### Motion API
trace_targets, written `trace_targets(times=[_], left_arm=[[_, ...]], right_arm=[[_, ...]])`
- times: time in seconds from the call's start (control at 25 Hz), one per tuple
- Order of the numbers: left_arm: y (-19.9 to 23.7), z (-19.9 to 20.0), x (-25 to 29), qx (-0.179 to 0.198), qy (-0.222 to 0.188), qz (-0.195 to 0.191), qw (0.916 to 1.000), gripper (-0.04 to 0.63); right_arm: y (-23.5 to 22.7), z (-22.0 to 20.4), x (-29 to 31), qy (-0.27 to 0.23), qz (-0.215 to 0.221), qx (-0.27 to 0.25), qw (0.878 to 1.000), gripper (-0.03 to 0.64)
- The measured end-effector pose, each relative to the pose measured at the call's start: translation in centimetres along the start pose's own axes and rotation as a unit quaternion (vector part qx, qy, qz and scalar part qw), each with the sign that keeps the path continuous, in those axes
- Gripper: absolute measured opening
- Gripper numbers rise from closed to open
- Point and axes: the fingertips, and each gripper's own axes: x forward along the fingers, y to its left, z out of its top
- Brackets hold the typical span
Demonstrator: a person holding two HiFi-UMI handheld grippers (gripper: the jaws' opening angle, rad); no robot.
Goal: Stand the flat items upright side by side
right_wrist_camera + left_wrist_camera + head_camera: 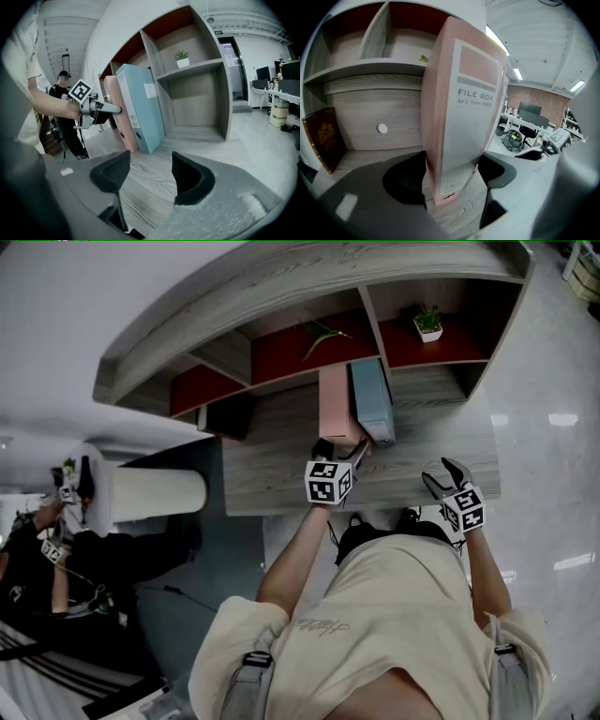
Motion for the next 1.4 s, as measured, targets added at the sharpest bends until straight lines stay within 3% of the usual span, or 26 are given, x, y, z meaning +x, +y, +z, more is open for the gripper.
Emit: trace_targets(times=[0.16, 0.36, 0.52, 0.96, 1.24, 1.4], left_arm=[[0.1, 0.4, 0.6, -0.003, -0.005, -0.024, 0.9997, 0.374], [-0.4, 1.1, 1.3, 0.001, -0.011, -0.088, 0.9961, 0.36], [-0.4, 1.4, 1.7, 0.013, -0.004, -0.116, 0.9932, 0.362], [-0.4, 1.3, 0.8, 0.002, -0.005, -0.113, 0.9936, 0.337], [-1.3, 1.6, -1.6, -0.002, -0.028, -0.137, 0.9901, 0.319], [-1.1, 1.5, -3.8, -0.009, -0.043, -0.132, 0.9902, 0.304]], right_arm=[[-0.6, 0.2, 0.4, 0.0, 0.004, 0.0, 1.0, 0.272], [-1.1, 0.5, 1.1, 0.003, 0.009, 0.004, 1.0, 0.272], [-1.6, 0.7, 1.4, 0.005, 0.011, 0.005, 1.0, 0.272], [-1.3, 2.7, 2.1, 0.005, 0.026, -0.003, 1.0, 0.272], [-0.7, 5.0, 2.0, -0.011, 0.003, -0.006, 1.0, 0.272], [1.0, 6.9, 1.2, -0.027, -0.007, -0.013, 1.0, 0.272]])
